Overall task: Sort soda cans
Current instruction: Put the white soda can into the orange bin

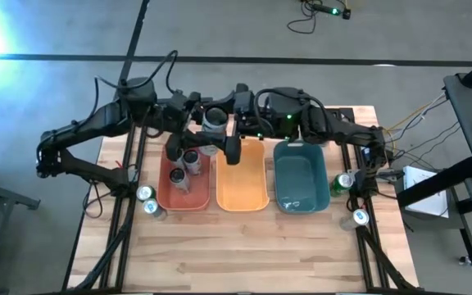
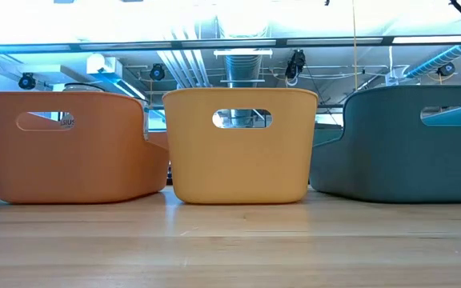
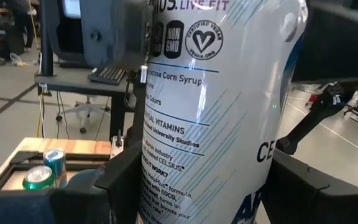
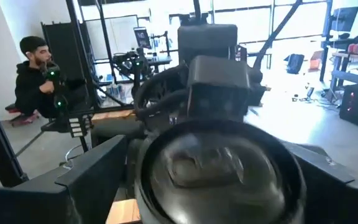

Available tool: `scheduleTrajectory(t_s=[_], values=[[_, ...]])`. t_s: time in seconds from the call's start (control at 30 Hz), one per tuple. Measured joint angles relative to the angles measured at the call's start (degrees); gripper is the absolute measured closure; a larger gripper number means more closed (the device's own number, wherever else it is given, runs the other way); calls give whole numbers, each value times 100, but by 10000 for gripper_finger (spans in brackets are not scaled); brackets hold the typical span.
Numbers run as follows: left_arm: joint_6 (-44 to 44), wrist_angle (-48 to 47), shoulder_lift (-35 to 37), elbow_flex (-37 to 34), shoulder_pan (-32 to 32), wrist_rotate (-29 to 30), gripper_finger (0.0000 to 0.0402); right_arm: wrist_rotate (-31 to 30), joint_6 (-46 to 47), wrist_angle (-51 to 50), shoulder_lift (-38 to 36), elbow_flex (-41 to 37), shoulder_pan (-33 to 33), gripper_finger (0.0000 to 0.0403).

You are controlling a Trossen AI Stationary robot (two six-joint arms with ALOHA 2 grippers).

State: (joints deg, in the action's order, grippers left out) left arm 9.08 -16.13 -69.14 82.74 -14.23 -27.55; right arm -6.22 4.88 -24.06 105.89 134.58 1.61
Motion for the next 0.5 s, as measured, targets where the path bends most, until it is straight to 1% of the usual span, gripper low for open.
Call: scheduleTrajectory(t_s=[0.07,0.23,0.3,0.5], values=[[-26,95,16,2,31,1,161,0,0,-10,0,0,12,70],[-61,112,98,2,63,8,161,16,-7,-10,0,0,15,139],[-59,90,116,2,63,11,161,15,-28,5,0,0,15,158],[-212,-22,171,2,60,17,158,28,-95,77,24,-2,15,159]])
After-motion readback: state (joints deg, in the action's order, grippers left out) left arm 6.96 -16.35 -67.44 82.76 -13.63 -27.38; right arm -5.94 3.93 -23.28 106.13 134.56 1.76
